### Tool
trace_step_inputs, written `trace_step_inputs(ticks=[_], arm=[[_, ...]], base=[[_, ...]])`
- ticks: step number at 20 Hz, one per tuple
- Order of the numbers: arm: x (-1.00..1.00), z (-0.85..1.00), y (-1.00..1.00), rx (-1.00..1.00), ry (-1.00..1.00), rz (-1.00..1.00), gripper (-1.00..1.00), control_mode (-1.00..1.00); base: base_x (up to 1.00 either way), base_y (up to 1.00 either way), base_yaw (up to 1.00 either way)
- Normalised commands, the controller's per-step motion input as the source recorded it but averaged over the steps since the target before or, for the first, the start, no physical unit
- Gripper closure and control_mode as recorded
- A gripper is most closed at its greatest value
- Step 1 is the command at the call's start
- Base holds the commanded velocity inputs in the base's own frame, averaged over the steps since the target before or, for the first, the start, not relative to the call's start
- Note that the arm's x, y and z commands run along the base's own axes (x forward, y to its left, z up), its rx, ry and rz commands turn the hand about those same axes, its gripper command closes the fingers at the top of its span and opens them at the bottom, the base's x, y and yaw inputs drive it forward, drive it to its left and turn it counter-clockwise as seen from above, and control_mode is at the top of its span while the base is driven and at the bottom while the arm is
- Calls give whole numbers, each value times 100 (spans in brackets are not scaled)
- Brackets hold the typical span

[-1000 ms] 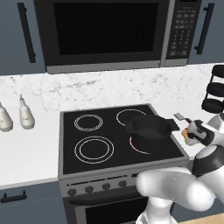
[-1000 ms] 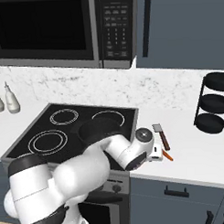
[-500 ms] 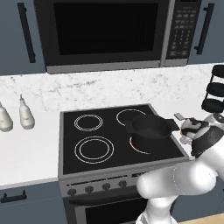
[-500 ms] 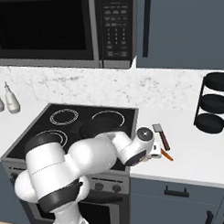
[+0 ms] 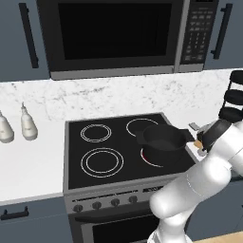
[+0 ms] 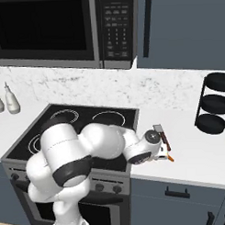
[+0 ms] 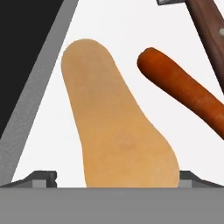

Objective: Put the squash and carrot in the pot. Retrieve the spatula and lightly stir the vegetables in the pot.

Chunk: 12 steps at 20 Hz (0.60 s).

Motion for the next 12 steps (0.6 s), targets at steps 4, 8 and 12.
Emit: trace_step_inputs(ticks=[4,8,12], arm=[[16,-28,0,0,0,4,-100,-100],[10,-16,9,0,0,4,100,-100],[-11,2,0,0,-3,1,100,-100]], base=[[0,0,0],[0,0,0],[0,0,0]])
